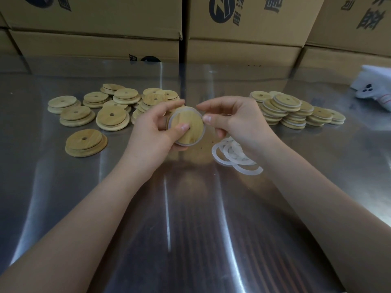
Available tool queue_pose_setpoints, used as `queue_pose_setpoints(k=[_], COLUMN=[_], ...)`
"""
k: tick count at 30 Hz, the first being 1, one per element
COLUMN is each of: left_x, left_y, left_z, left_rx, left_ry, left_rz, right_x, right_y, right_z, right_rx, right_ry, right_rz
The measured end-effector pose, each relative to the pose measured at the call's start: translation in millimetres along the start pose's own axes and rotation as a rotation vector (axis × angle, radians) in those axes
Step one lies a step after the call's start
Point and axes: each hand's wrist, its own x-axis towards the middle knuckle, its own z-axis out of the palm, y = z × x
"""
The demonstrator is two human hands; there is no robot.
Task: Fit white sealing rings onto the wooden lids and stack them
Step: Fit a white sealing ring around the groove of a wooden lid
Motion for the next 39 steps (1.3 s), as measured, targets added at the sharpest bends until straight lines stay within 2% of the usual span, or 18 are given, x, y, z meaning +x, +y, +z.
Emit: queue_pose_setpoints(k=[6, 18, 30, 39], left_x=[-3.3, -4.6, -1.7, 2.3], left_y=[-0.9, -3.8, -1.0, -1.8], left_z=[3.1, 3.9, 5.3, -2.0], left_rx=[0.046, -0.08, -0.238, -0.297], left_ry=[-0.046, -0.027, -0.004, 0.007], left_rz=[0.093, 0.014, -0.088, -0.074], right_x=[0.3, 0.3, 2.7, 2.5], right_y=[-2.4, -6.7, -7.9, -2.5], right_z=[-1.7, -8.8, -8.8, -8.4], right_rx=[-0.034, -0.047, -0.037, 0.046], right_ry=[-0.034, -0.126, -0.076, -0.018], right_rz=[0.047, 0.051, 0.017, 0.012])
